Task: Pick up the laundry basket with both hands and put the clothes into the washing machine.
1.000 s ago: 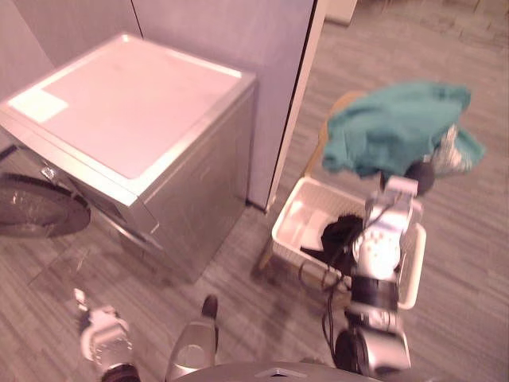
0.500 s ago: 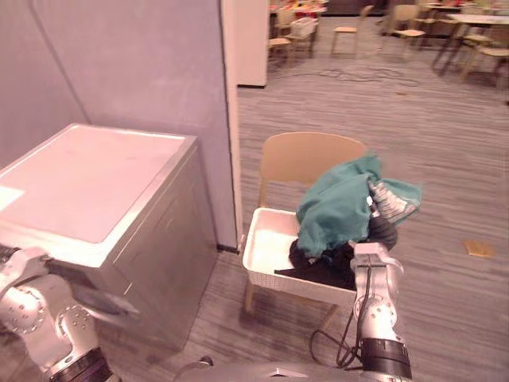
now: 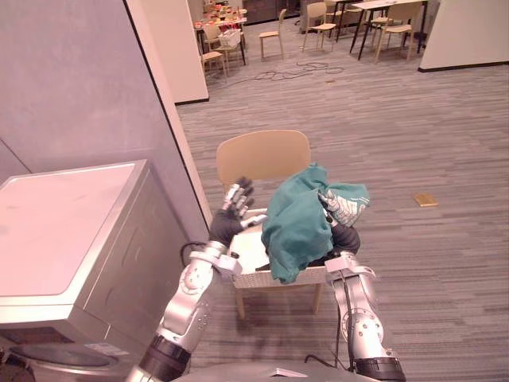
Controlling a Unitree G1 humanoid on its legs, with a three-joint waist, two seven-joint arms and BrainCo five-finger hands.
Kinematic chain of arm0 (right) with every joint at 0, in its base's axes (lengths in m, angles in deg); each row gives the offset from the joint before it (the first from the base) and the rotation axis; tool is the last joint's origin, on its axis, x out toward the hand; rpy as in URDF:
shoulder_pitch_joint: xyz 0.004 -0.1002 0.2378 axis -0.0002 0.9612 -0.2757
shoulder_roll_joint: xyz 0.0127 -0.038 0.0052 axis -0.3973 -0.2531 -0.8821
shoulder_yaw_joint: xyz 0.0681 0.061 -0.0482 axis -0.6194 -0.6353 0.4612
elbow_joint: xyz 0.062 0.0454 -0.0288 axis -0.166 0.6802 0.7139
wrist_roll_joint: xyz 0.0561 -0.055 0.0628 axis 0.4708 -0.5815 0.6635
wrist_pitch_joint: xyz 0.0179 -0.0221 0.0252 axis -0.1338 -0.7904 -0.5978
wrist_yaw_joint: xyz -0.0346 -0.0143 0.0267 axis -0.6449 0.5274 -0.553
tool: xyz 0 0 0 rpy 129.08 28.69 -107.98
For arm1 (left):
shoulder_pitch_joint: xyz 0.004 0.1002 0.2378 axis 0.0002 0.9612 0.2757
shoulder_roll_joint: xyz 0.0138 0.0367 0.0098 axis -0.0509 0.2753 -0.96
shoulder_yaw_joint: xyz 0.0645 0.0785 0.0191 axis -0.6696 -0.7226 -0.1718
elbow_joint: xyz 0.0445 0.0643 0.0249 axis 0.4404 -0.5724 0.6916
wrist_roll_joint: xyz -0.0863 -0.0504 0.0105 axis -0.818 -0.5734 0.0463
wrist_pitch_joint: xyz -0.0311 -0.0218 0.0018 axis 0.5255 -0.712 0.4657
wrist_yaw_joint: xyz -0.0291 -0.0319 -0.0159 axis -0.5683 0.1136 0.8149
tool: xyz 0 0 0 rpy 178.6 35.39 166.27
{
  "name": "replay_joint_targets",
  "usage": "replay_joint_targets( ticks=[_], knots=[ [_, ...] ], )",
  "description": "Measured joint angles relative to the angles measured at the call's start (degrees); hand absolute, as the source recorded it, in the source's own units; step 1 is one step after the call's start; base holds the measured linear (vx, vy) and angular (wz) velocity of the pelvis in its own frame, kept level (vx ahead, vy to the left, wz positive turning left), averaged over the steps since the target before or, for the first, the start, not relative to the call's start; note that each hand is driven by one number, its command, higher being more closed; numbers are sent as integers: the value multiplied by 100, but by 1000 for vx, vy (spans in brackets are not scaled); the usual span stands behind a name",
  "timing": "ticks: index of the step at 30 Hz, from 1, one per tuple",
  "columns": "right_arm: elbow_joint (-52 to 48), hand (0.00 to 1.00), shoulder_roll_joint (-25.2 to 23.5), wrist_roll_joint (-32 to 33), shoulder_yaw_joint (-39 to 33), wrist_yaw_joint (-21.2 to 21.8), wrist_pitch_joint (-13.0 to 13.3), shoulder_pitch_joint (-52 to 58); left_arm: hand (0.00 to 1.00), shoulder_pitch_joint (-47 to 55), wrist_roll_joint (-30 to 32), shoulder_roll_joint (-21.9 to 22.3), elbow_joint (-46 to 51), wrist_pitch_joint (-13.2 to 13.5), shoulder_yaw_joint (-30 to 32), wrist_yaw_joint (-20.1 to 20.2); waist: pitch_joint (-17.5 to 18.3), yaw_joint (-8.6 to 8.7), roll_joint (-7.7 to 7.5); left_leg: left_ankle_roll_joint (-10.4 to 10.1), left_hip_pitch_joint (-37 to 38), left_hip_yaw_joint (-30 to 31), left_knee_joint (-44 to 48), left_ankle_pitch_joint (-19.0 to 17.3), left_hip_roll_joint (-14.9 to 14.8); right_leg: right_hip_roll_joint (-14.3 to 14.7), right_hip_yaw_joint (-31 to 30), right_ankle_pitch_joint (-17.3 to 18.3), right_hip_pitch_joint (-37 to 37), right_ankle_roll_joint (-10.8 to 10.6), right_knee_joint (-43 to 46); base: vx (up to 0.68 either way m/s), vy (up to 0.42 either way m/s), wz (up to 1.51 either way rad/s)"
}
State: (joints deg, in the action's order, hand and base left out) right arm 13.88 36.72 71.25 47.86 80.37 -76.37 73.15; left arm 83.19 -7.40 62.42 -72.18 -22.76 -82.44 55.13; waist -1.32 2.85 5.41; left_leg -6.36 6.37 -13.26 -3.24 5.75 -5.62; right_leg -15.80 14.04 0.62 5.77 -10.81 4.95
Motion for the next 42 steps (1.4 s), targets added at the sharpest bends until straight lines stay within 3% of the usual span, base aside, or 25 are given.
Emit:
replay_joint_targets(
  ticks=[9,18,19,35,42],
  knots=[
    [-471,100,133,262,167,12,3,247,0,-1300,306,-78,-810,-101,-888,195,-8,103,-13,40,-16,-161,6,-28,11,11,-234,-59,-174,-41,21,30,6,-11],
    [-642,100,224,316,157,-30,144,448,0,-1774,607,-69,-1102,-155,-1435,180,-8,148,-13,54,-18,-128,6,-38,10,6,-222,27,-177,-45,35,-23,3,1],
    [-643,100,229,316,153,-33,161,474,100,-1805,625,-67,-1143,-155,-1522,180,-8,179,-13,54,-19,-124,6,-38,11,6,-221,28,-177,-45,39,0,0,0],
    [-676,100,255,444,148,-181,236,672,100,-2356,785,41,-1719,-181,-1759,-49,0,211,-25,56,-43,-77,18,-35,20,-11,-182,8,-175,-72,113,-2,0,0],
    [-677,100,254,445,154,-205,235,672,100,-2355,783,36,-1748,-139,-1782,-69,63,206,-133,56,-72,-52,28,-35,19,-11,-159,4,-175,-74,106,0,0,0]
  ],
)
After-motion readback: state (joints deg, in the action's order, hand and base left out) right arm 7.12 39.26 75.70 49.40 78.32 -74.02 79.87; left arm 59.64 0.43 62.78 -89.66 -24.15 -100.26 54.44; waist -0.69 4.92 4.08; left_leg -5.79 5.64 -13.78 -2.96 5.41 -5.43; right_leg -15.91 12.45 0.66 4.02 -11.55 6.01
